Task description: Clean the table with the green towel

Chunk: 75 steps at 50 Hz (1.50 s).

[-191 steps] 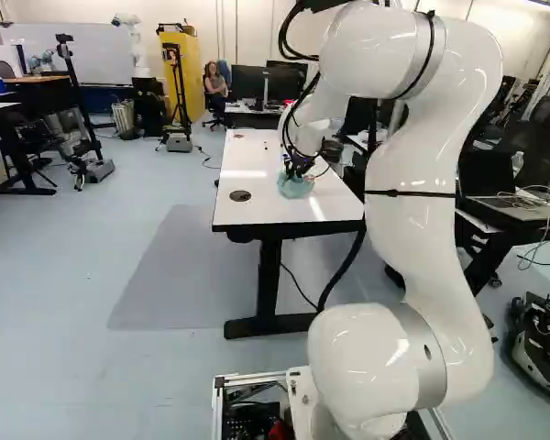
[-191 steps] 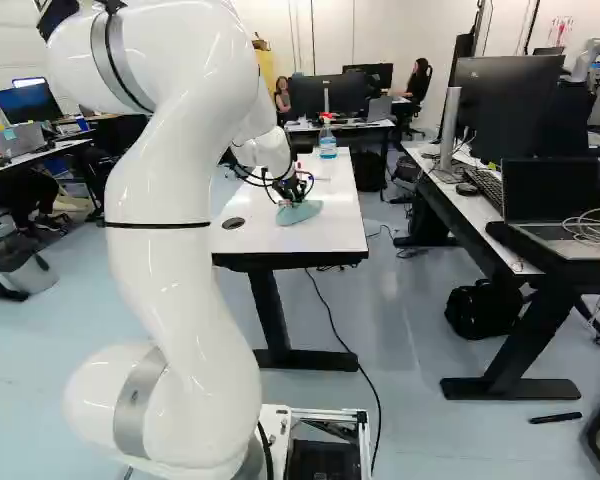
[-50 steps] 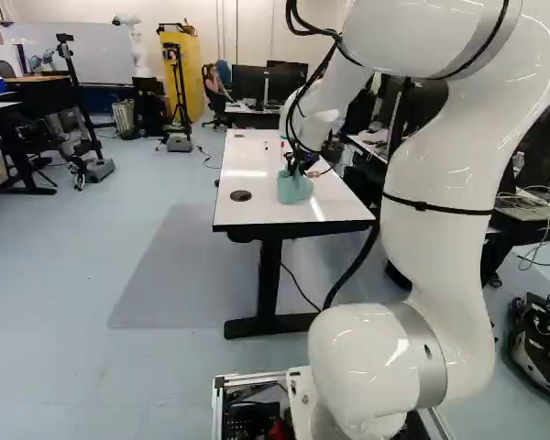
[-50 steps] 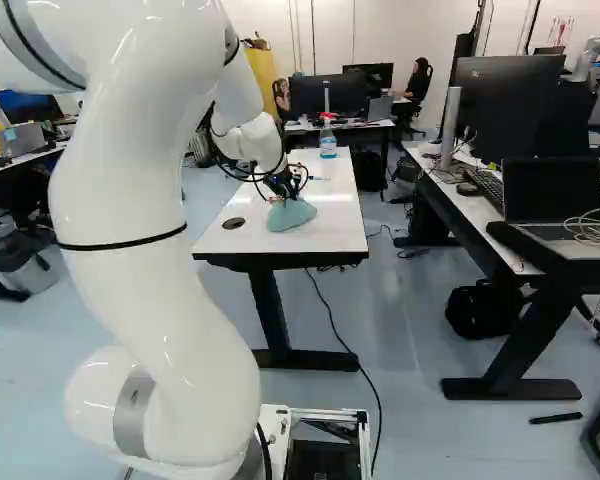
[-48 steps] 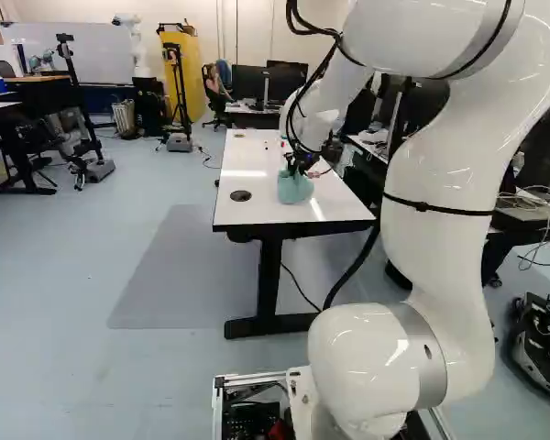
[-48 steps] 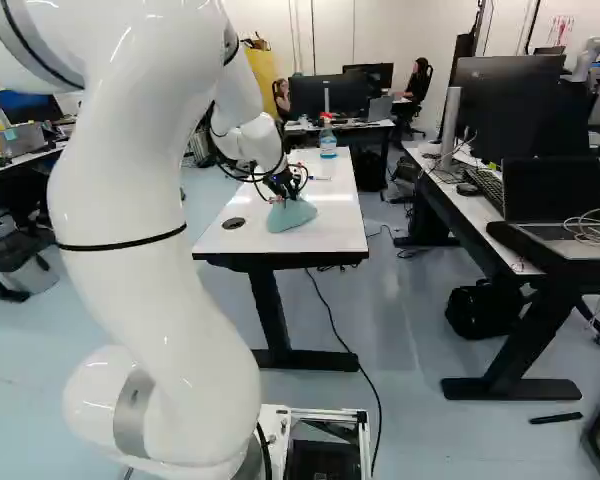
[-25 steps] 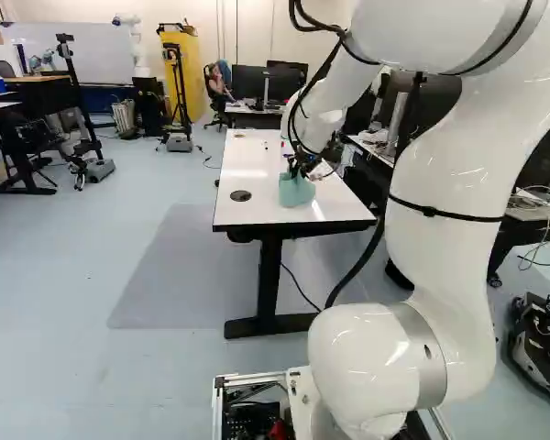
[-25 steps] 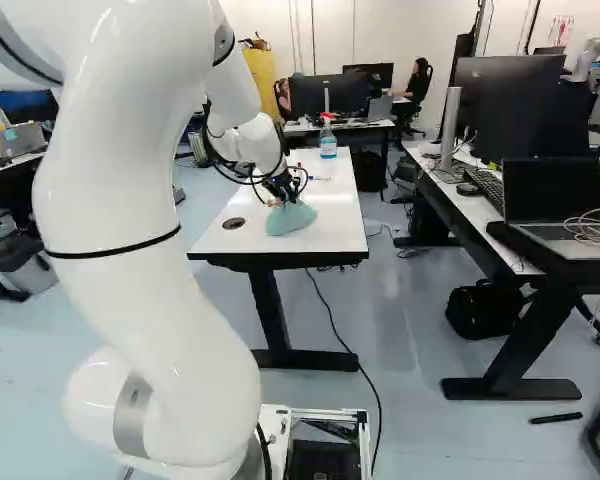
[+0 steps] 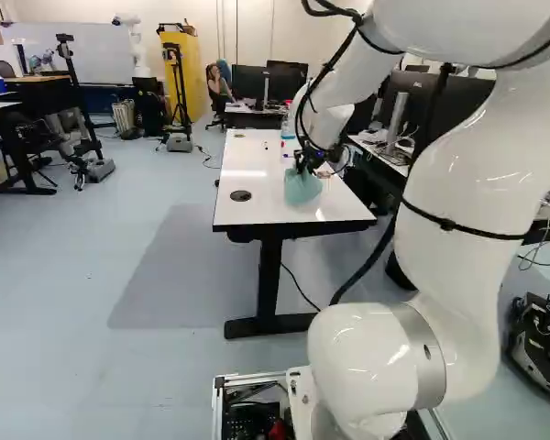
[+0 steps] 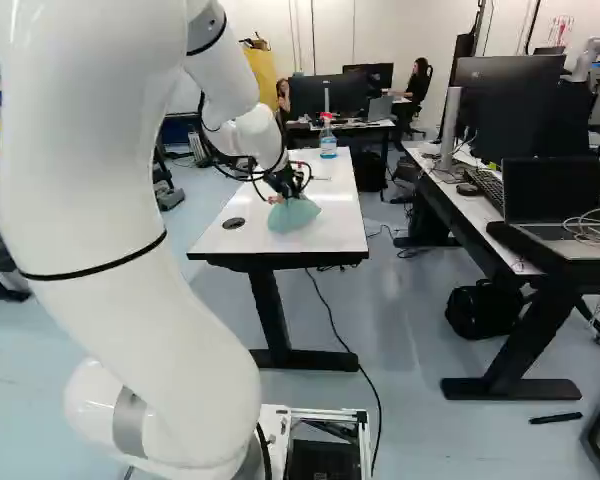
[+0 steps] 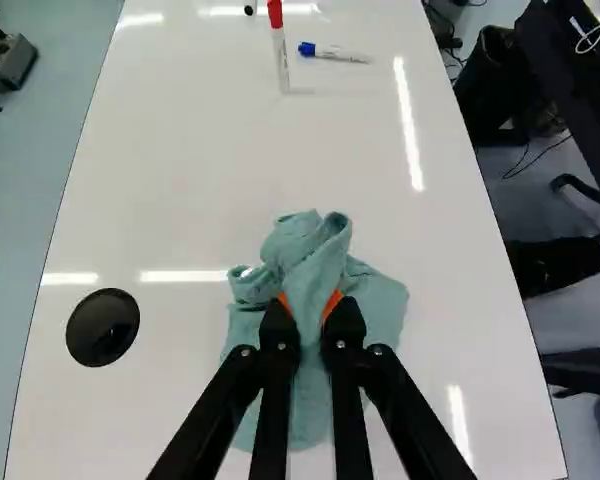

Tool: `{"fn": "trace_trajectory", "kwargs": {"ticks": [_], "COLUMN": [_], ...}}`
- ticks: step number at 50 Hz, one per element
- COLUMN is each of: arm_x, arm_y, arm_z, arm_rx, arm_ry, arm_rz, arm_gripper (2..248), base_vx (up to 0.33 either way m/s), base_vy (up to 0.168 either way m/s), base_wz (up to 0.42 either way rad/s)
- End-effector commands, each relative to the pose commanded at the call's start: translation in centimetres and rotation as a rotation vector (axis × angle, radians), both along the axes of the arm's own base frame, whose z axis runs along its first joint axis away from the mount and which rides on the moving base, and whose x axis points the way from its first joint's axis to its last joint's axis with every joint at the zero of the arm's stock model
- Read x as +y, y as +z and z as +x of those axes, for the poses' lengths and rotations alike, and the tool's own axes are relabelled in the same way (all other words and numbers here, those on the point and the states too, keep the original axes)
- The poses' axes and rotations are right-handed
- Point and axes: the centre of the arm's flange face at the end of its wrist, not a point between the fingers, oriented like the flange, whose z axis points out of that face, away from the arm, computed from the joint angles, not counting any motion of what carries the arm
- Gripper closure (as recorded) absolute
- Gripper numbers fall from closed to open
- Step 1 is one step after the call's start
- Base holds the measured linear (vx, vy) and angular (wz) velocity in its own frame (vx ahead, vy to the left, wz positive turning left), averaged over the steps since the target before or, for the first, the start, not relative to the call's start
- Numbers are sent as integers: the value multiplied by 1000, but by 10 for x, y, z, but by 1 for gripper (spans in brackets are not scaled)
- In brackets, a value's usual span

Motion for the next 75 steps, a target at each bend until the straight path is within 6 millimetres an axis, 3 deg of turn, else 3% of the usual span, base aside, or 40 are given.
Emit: {"fn": "trace_trajectory", "kwargs": {"ticks": [42, 75], "arm_x": [-36, -78], "arm_y": [0, 0], "arm_z": [-34, -58], "arm_rx": [6, 7], "arm_ry": [-79, -173], "arm_rz": [1, 1], "arm_gripper": [208, 208], "base_vx": [0, 0], "base_vy": [0, 0], "base_wz": [0, 0]}}
